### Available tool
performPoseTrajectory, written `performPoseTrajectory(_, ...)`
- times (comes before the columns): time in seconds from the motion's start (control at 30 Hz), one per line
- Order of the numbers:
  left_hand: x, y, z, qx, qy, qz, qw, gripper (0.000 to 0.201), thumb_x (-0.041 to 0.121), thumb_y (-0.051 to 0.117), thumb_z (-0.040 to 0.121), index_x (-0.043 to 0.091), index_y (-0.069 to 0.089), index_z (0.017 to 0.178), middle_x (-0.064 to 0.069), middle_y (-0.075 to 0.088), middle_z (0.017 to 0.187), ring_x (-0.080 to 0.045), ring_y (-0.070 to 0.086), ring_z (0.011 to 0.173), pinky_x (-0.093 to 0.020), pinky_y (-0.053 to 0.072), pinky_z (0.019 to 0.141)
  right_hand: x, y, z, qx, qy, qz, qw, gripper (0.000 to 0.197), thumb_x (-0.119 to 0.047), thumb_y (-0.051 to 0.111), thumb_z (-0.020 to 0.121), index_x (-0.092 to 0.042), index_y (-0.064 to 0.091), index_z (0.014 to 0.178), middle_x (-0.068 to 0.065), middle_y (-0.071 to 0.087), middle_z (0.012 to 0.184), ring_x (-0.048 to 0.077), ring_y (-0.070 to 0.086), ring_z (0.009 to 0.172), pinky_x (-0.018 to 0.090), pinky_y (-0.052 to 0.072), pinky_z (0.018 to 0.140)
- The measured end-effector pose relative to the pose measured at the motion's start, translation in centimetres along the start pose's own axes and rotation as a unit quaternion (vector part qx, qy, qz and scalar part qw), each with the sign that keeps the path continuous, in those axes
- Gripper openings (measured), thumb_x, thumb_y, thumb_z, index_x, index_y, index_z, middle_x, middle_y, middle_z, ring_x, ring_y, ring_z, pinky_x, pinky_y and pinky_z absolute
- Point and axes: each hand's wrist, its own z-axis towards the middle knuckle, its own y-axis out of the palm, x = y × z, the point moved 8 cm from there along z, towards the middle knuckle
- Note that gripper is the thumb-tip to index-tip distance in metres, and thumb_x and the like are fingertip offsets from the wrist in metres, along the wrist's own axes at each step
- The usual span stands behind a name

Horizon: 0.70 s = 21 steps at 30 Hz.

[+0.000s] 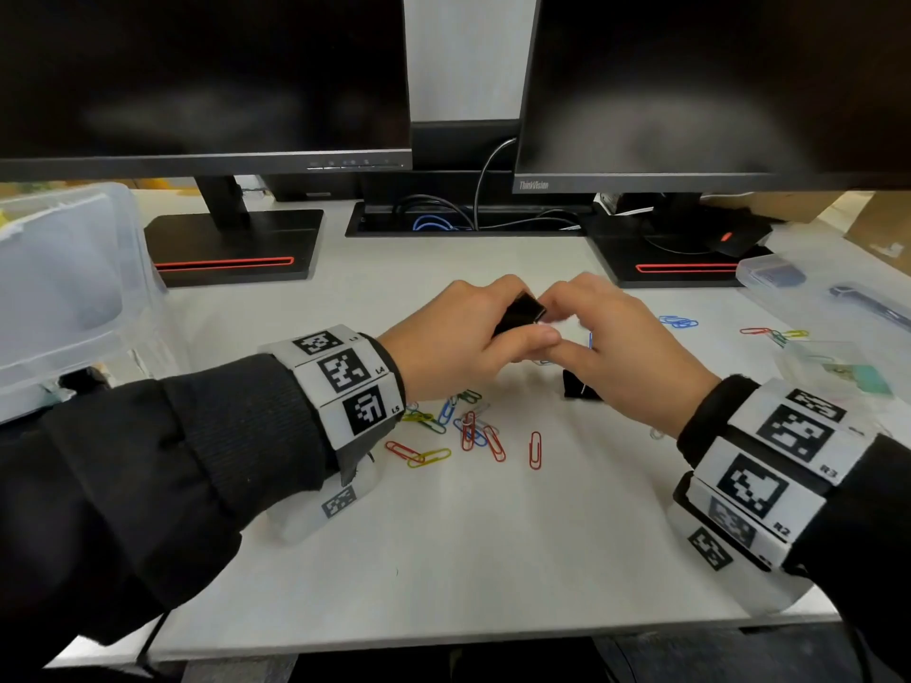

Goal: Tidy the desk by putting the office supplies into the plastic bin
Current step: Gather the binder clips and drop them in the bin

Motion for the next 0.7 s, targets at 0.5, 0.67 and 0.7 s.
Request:
performPoseTrajectory(0.5,-1.4,0.3,-0.1,0.011,-0.076,-0.004,0.997,0.015,0.012,0.051,0.086,0.007,0.045,0.073,-0.003,0.05,0.065,-0.017,0.044,0.057,-0.014,0.032,0.047,4.4,0.3,-0.3,-0.059,0.226,-0.18,0.956,0.016,-0.02,0.049,0.093,-0.005,0.051,0.093,0.012,0.055,0.094,0.026,0.052,0.081,0.027,0.037,0.059)
performPoseTrajectory(0.67,-1.7,0.8,-0.2,-0.024,-0.088,-0.065,0.994,0.019,0.002,0.041,0.088,0.012,0.041,0.105,-0.008,0.059,0.08,-0.018,0.056,0.068,-0.023,0.047,0.062,2.3,-1.4,0.1,0.046,0.169,-0.163,0.971,0.021,-0.014,0.037,0.096,-0.004,0.055,0.1,0.013,0.056,0.09,0.03,0.052,0.083,0.033,0.036,0.067)
performPoseTrajectory(0.7,-1.8,0.8,-0.1,-0.022,-0.089,-0.074,0.993,0.025,0.002,0.038,0.09,0.012,0.041,0.113,-0.008,0.06,0.085,-0.015,0.058,0.071,-0.019,0.048,0.064,1.8,-1.7,0.0,0.064,0.159,-0.162,0.972,0.019,-0.014,0.037,0.096,-0.006,0.053,0.101,0.01,0.053,0.089,0.029,0.05,0.082,0.034,0.036,0.067)
